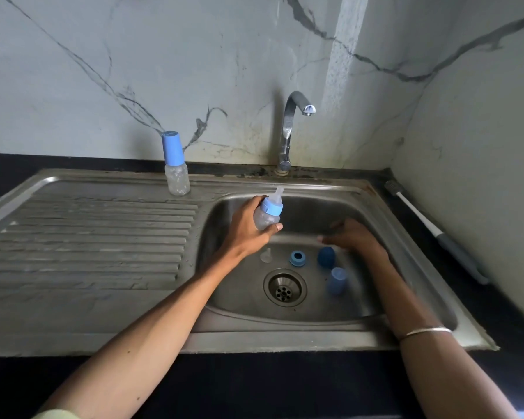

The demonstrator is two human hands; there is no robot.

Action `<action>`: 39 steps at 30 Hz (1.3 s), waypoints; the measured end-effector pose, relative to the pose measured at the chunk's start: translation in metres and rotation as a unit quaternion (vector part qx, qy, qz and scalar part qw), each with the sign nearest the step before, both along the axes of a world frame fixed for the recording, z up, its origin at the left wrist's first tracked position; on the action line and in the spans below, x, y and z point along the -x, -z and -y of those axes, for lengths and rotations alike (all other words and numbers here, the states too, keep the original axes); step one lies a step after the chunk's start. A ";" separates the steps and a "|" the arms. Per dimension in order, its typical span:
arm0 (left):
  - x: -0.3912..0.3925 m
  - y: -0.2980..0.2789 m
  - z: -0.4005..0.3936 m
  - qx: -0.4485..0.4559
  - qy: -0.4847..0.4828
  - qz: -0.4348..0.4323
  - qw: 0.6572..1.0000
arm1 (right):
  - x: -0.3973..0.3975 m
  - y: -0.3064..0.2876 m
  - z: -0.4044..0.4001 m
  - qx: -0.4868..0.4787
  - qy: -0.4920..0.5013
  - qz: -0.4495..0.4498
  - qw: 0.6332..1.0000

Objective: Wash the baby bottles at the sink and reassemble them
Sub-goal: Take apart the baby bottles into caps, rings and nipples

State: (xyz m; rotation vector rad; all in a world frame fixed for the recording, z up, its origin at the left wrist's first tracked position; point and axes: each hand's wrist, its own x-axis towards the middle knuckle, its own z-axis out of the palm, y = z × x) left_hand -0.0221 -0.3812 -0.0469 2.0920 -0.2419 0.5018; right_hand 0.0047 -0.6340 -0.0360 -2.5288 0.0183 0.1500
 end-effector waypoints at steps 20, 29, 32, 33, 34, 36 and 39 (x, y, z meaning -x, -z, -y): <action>0.016 -0.013 0.019 0.113 -0.009 -0.039 0.993 | 0.029 -0.029 -0.087 -0.354 -0.067 0.117 0.925; 0.013 -0.015 0.008 0.080 -0.047 -0.010 0.996 | 0.037 -0.043 -0.089 -0.405 -0.057 0.166 0.897; 0.013 -0.019 0.005 0.058 -0.030 -0.002 0.998 | 0.040 -0.049 -0.086 -0.410 -0.070 0.168 0.894; 0.015 -0.021 0.006 0.063 -0.017 -0.003 0.998 | 0.040 -0.049 -0.084 -0.410 -0.074 0.164 0.894; 0.017 -0.024 0.009 0.077 -0.002 -0.004 0.997 | 0.040 -0.050 -0.082 -0.410 -0.077 0.161 0.895; 0.019 -0.026 0.013 0.114 0.026 -0.005 0.993 | 0.040 -0.052 -0.080 -0.413 -0.085 0.156 0.893; 0.020 -0.028 0.010 0.133 0.057 -0.016 0.989 | 0.042 -0.056 -0.077 -0.435 -0.106 0.139 0.884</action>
